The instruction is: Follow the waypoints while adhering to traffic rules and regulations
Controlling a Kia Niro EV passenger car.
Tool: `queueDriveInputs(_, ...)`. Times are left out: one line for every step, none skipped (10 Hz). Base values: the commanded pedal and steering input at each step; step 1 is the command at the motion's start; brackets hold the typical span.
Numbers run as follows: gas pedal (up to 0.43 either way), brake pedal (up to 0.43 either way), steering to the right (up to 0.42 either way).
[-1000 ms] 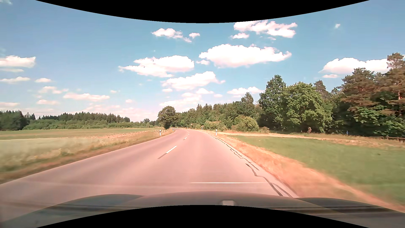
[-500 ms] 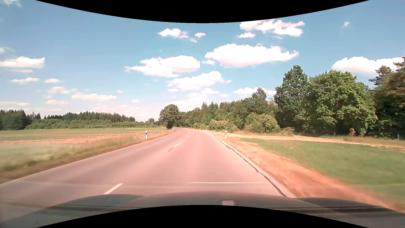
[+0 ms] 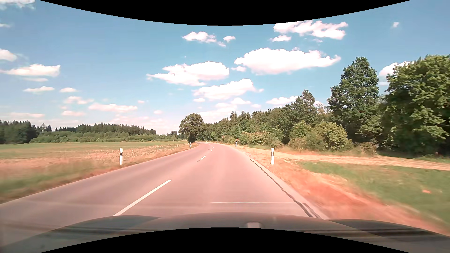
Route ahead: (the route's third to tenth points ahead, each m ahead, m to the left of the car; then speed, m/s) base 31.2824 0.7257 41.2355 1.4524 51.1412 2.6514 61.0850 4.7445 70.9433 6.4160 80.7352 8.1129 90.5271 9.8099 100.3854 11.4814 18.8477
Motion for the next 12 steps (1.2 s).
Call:
queueDriveInputs(0.189,0.0,-0.018)
queueDriveInputs(0.189,0.0,-0.016)
queueDriveInputs(0.189,0.0,-0.015)
queueDriveInputs(0.189,0.0,-0.014)
queueDriveInputs(0.189,0.0,-0.013)
queueDriveInputs(0.197,0.0,-0.012)
queueDriveInputs(0.197,0.0,-0.012)
queueDriveInputs(0.197,0.0,-0.012)
queueDriveInputs(0.197,0.0,-0.013)
queueDriveInputs(0.197,0.0,-0.014)
queueDriveInputs(0.197,0.0,-0.015)
queueDriveInputs(0.197,0.0,-0.015)
